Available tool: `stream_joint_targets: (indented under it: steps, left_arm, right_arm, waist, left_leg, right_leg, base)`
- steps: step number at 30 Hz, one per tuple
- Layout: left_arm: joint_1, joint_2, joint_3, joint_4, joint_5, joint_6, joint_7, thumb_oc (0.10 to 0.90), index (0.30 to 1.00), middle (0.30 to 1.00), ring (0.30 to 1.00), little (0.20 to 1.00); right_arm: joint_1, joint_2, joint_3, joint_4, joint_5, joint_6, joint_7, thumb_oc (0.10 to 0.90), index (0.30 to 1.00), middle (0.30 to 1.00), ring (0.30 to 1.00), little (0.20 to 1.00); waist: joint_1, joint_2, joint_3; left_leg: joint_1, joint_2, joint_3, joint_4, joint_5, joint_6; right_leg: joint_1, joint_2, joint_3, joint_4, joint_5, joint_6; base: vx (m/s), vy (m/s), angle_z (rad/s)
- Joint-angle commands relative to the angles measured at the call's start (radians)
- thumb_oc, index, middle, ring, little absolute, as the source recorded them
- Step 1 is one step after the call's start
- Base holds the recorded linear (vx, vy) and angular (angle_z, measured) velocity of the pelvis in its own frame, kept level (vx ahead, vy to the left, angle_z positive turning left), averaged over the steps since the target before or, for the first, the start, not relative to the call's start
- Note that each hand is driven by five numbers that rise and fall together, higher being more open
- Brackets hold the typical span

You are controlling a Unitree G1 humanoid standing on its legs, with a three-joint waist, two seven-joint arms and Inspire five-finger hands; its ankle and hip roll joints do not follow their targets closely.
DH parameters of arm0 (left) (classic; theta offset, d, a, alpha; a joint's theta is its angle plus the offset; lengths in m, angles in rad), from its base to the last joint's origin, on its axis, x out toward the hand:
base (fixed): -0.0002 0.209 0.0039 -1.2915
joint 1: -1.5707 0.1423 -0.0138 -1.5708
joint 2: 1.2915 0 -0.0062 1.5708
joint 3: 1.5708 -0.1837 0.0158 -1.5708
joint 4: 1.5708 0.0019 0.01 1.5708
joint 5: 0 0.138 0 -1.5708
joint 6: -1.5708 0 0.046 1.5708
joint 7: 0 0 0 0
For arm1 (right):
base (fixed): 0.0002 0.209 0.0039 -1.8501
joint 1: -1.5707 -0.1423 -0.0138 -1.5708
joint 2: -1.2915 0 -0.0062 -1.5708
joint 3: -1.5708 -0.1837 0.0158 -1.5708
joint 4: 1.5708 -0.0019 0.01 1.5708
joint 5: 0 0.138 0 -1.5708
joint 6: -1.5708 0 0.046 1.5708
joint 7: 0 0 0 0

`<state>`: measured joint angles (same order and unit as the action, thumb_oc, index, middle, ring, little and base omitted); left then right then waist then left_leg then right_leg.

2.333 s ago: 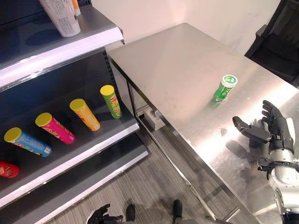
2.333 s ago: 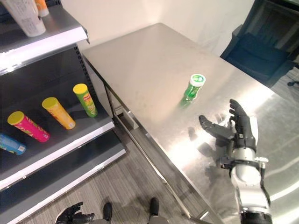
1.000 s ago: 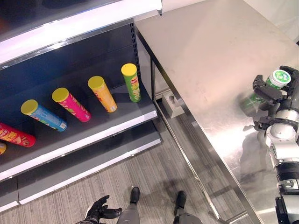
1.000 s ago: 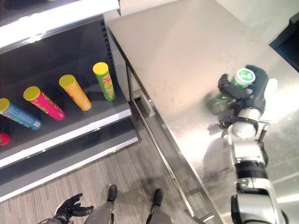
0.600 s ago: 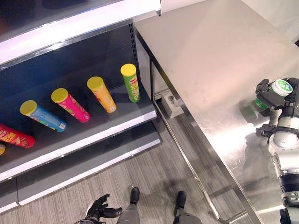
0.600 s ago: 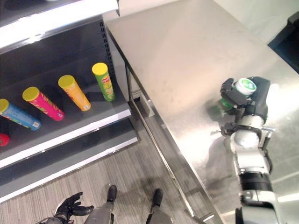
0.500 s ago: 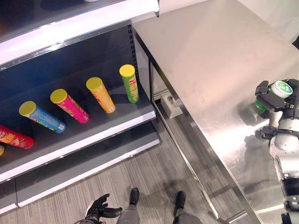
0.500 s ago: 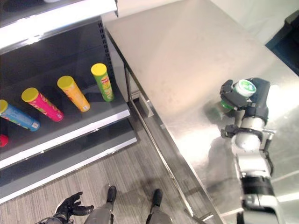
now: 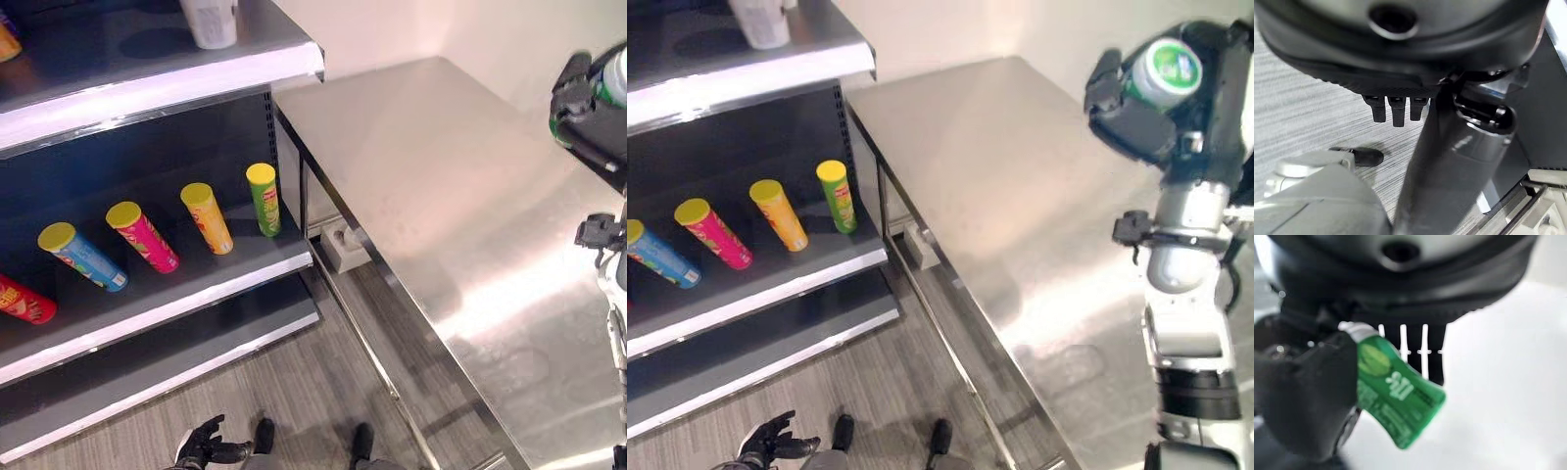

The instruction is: Put the goods on the table back onto the shelves and tidy them up.

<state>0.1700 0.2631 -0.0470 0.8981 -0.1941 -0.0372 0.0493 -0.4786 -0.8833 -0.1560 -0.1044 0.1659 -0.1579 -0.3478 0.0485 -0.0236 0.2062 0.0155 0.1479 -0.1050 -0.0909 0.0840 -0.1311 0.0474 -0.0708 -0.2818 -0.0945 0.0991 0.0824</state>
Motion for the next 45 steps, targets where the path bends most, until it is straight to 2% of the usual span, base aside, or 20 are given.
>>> stream_joint_targets:
  steps: [1, 4, 5, 7, 11, 12, 16, 24, 25, 35, 42, 45]
  left_arm:
    - [0.007, 0.078, -0.025, 0.012, 0.002, -0.024, -0.009, 0.8, 0.9, 0.9, 0.9, 0.9]
    - [0.006, 0.079, -0.031, 0.02, -0.005, -0.024, -0.008, 0.8, 0.9, 0.9, 0.9, 0.9]
    - [-0.002, 0.078, -0.04, 0.022, -0.008, -0.027, -0.007, 0.8, 0.9, 0.9, 0.9, 0.9]
    - [-0.004, 0.078, -0.046, 0.02, -0.007, -0.027, -0.01, 0.8, 0.9, 0.9, 0.9, 0.9]
    - [-0.012, 0.079, -0.072, 0.031, 0.011, -0.028, -0.019, 0.8, 0.9, 0.9, 0.9, 0.9]
    - [-0.016, 0.08, -0.077, 0.039, 0.016, -0.029, -0.02, 0.8, 0.9, 0.9, 0.9, 0.9]
    - [-0.026, 0.088, -0.082, 0.046, 0.019, -0.031, -0.016, 0.8, 0.9, 0.9, 0.9, 0.9]
    - [-0.035, 0.093, -0.103, 0.067, 0.014, -0.032, -0.007, 0.8, 0.9, 0.9, 0.9, 0.9]
    - [-0.037, 0.098, -0.111, 0.063, 0.008, -0.034, -0.005, 0.8, 0.9, 0.9, 0.9, 0.9]
    - [-0.052, 0.11, -0.13, 0.062, -0.01, -0.037, 0.007, 0.8, 0.9, 0.9, 0.9, 0.9]
    - [-0.059, 0.122, -0.152, 0.06, -0.028, -0.048, 0.016, 0.8, 0.9, 0.9, 0.9, 0.9]
    - [-0.064, 0.125, -0.159, 0.058, -0.036, -0.051, 0.017, 0.8, 0.9, 0.9, 0.9, 0.9]
  right_arm:
    - [-0.15, -0.107, 0.018, -0.075, 0.043, -0.107, 0.002, 0.4, 0.3, 0.3, 0.3, 0.3]
    - [-0.224, -0.122, 0.071, -0.072, 0.086, -0.121, 0.012, 0.4, 0.3, 0.3, 0.3, 0.3]
    - [-0.264, -0.146, 0.097, -0.066, 0.11, -0.124, 0.018, 0.4, 0.3, 0.3, 0.3, 0.3]
    - [-0.282, -0.158, 0.109, -0.064, 0.121, -0.126, 0.021, 0.4, 0.3, 0.3, 0.3, 0.3]
    - [-0.361, -0.17, 0.177, -0.048, 0.174, -0.134, 0.045, 0.4, 0.3, 0.3, 0.3, 0.3]
    - [-0.408, -0.175, 0.23, -0.026, 0.198, -0.134, 0.058, 0.4, 0.3, 0.3, 0.3, 0.3]
    - [-0.464, -0.168, 0.292, -0.012, 0.239, -0.135, 0.08, 0.4, 0.3, 0.3, 0.3, 0.3]
    - [-0.573, -0.097, 0.412, 0.036, 0.282, -0.119, 0.106, 0.4, 0.3, 0.3, 0.3, 0.3]
    - [-0.605, -0.074, 0.449, 0.067, 0.289, -0.111, 0.109, 0.4, 0.3, 0.3, 0.3, 0.3]
    - [-0.735, 0.001, 0.546, 0.194, 0.268, -0.079, 0.092, 0.4, 0.3, 0.3, 0.3, 0.3]
    - [-0.838, 0.108, 0.61, 0.414, 0.243, -0.049, 0.067, 0.4, 0.3, 0.3, 0.3, 0.3]
    - [-0.859, 0.124, 0.618, 0.461, 0.236, -0.041, 0.059, 0.4, 0.3, 0.3, 0.3, 0.3]
  waist:
    - [0.041, -0.024, -0.088]
    - [0.063, -0.026, -0.083]
    - [0.069, -0.026, -0.075]
    - [0.067, -0.026, -0.073]
    - [0.081, -0.021, -0.083]
    - [0.087, -0.019, -0.09]
    - [0.095, -0.02, -0.103]
    - [0.144, -0.029, -0.113]
    - [0.162, -0.032, -0.114]
    - [0.212, -0.039, -0.127]
    - [0.266, -0.049, -0.132]
    - [0.277, -0.051, -0.132]
  left_leg:
    - [0.052, 0.078, 0.06, 0.006, -0.074, -0.055]
    - [0.042, 0.084, 0.046, 0.016, -0.057, -0.062]
    - [0.02, 0.081, 0.049, 0.035, -0.045, -0.064]
    - [0.009, 0.077, 0.053, 0.041, -0.042, -0.064]
    - [0.002, 0.067, 0.085, 0.029, -0.027, -0.065]
    - [0.012, 0.066, 0.093, 0.014, -0.03, -0.067]
    - [-0.002, 0.048, 0.084, 0.004, -0.026, -0.061]
    - [-0.008, 0.005, 0.053, 0.004, -0.044, -0.045]
    - [-0.015, -0.01, 0.045, 0.004, -0.045, -0.04]
    - [-0.043, -0.059, 0.013, 0.004, -0.049, -0.024]
    - [-0.058, -0.099, -0.004, 0.004, -0.055, -0.004]
    - [-0.066, -0.107, -0.011, 0.004, -0.055, 0.0]
  right_leg:
    - [0.046, -0.011, -0.012, 0.008, -0.153, 0.037]
    - [0.058, -0.003, -0.029, 0.008, -0.162, 0.028]
    - [0.069, -0.011, -0.058, 0.008, -0.164, 0.025]
    - [0.074, -0.016, -0.075, 0.008, -0.163, 0.026]
    - [0.089, -0.03, -0.12, 0.007, -0.157, 0.032]
    - [0.099, -0.036, -0.135, 0.007, -0.154, 0.038]
    - [0.095, -0.06, -0.163, 0.008, -0.136, 0.049]
    - [0.114, -0.106, -0.21, 0.015, -0.116, 0.071]
    - [0.117, -0.118, -0.225, 0.016, -0.109, 0.078]
    - [0.13, -0.17, -0.286, 0.024, -0.088, 0.105]
    - [0.129, -0.208, -0.313, 0.026, -0.062, 0.13]
    - [0.125, -0.214, -0.317, 0.027, -0.057, 0.133]
  base:
    - [-0.04, -0.123, 0.23]
    - [-0.05, -0.07, 0.11]
    - [-0.06, -0.037, 0.14]
    - [-0.05, -0.006, 0.43]
    - [-0.02, 0.034, 0.57]
    - [0.0, 0.073, 0.7]
    - [0.0, 0.07, 0.37]
    - [0.03, 0.074, 0.25]
    - [0.03, 0.094, 0.09]
    - [0.02, 0.07, 0.22]
    - [0.03, 0.073, 0.16]
    - [0.01, 0.055, 0.05]
